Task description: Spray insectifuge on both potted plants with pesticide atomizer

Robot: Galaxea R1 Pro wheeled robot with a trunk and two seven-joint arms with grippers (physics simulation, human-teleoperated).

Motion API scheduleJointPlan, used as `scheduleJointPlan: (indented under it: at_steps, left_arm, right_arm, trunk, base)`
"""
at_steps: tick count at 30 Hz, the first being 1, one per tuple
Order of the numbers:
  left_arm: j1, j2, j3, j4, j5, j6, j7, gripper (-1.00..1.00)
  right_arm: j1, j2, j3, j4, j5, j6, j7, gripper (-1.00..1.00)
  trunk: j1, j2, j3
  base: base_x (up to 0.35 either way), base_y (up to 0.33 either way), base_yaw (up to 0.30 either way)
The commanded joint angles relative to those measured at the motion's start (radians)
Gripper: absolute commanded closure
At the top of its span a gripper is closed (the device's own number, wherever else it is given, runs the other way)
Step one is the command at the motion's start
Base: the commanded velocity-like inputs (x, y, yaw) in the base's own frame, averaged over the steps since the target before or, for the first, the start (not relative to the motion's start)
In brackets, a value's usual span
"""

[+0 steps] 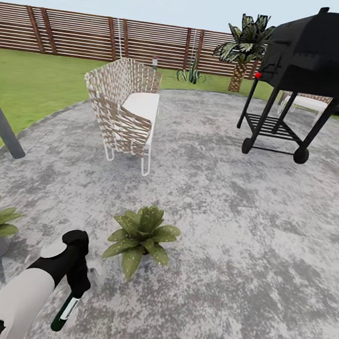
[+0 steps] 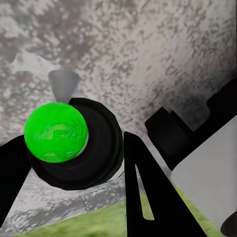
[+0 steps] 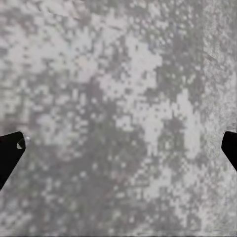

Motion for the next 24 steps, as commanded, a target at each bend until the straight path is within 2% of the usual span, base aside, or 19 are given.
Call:
scheduleJointPlan:
  at_steps: [1,3,4,7,9,11,13,15,17,19,20,22,24]
  left_arm:
    - [0.0,0.001,-0.003,0.0,-0.004,0.01,-0.008,1.0]
    - [0.0,0.002,0.004,0.006,-0.004,0.01,-0.005,1.0]
    - [0.0,0.002,0.021,0.008,-0.003,0.008,-0.004,1.0]
    - [0.001,0.004,0.107,0.011,-0.002,-0.008,0.006,1.0]
    - [0.001,0.007,0.154,0.011,0.0,-0.05,0.028,1.0]
    - [0.001,0.009,0.244,0.011,0.022,-0.136,0.074,1.0]
    - [0.002,0.011,0.378,0.012,0.065,-0.258,0.133,1.0]
    - [0.015,0.011,0.449,0.012,0.081,-0.363,0.164,1.0]
    - [0.035,0.011,0.477,0.013,0.088,-0.46,0.182,1.0]
    - [0.047,0.011,0.492,0.013,0.091,-0.529,0.191,1.0]
    - [0.052,0.01,0.516,0.014,0.101,-0.578,0.195,1.0]
    - [0.055,0.01,0.557,0.022,0.13,-0.668,0.196,1.0]
    - [0.056,0.01,0.576,0.053,0.143,-0.742,0.197,1.0]
  right_arm:
    - [-0.001,0.0,-0.009,0.001,0.01,-0.003,-0.003,-1.0]
    - [-0.001,0.001,-0.008,0.001,0.011,-0.004,-0.003,-1.0]
    - [-0.001,0.001,-0.008,0.001,0.011,-0.004,-0.002,-1.0]
    - [-0.001,0.001,-0.008,0.001,0.012,-0.005,-0.001,-1.0]
    - [-0.001,0.0,-0.008,-0.001,0.012,-0.005,0.0,-1.0]
    - [-0.001,-0.001,-0.008,-0.005,0.012,-0.006,0.001,-1.0]
    - [-0.001,-0.007,-0.008,-0.009,0.013,-0.006,0.004,-1.0]
    - [-0.001,-0.024,-0.005,-0.011,0.013,-0.006,0.005,-1.0]
    - [-0.001,-0.04,-0.003,-0.019,0.014,-0.006,0.007,-1.0]
    - [-0.002,-0.048,-0.002,-0.052,0.015,-0.007,0.009,-1.0]
    - [-0.002,-0.051,-0.001,-0.088,0.018,-0.007,0.022,-1.0]
    - [-0.002,-0.057,-0.001,-0.147,0.054,-0.006,0.128,-1.0]
    - [-0.002,-0.083,-0.003,-0.218,0.115,-0.004,0.314,-1.0]
  trunk:
    - [-0.001,0.0,-0.001]
    - [-0.001,0.0,-0.001]
    - [-0.001,0.0,-0.001]
    - [-0.001,0.0,-0.003]
    - [-0.001,0.0,-0.004]
    - [-0.001,0.0,-0.005]
    - [-0.001,0.0,-0.005]
    - [-0.001,0.0,-0.005]
    - [-0.001,0.0,-0.005]
    - [-0.001,0.0,-0.005]
    - [-0.001,0.0,-0.005]
    - [-0.001,0.0,-0.005]
    - [-0.001,0.0,-0.005]
  base:
    - [-0.343,0.0,0.0]
    - [-0.343,0.0,0.0]
    - [-0.343,0.0,0.042]
    - [-0.343,0.0,0.171]
    - [-0.343,0.0,0.185]
    - [-0.343,0.0,0.068]
    - [-0.343,0.0,0.021]
    - [-0.319,0.0,0.007]
    - [-0.245,0.0,0.002]
    - [-0.15,0.0,0.001]
    - [-0.064,0.0,0.0]
    - [-0.027,0.0,0.0]
    - [-0.008,0.0,0.0]
